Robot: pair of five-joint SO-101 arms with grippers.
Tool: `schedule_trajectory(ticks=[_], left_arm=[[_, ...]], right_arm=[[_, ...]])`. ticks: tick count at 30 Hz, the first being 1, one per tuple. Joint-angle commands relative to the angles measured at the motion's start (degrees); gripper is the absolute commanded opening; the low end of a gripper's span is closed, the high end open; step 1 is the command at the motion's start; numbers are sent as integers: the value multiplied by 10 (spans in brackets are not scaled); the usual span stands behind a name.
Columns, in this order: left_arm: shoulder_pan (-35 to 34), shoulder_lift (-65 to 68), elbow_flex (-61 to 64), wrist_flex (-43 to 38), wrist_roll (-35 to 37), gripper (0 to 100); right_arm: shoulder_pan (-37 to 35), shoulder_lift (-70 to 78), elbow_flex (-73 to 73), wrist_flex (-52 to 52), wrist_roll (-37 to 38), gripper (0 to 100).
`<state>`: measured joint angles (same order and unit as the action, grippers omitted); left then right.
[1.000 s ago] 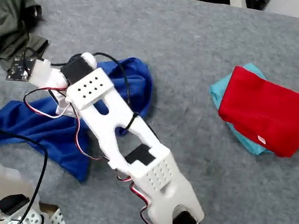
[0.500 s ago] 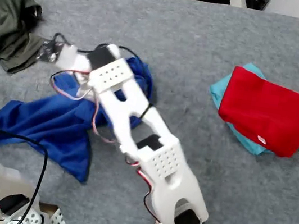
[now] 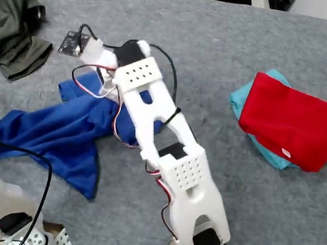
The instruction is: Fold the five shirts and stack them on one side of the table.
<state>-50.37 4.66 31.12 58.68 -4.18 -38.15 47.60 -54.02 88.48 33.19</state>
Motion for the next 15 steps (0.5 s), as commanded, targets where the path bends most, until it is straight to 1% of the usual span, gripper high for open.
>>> schedule_trajectory(ticks=[1,7,15], left_arm=[[9,0,1,-18,2,18],[9,0,1,-18,2,18],[9,0,1,-18,2,18]], right_arm=[[19,-2,-99,47,4,30],[18,-1,-231,135,4,16],[24,-6,-250,139,4,12]])
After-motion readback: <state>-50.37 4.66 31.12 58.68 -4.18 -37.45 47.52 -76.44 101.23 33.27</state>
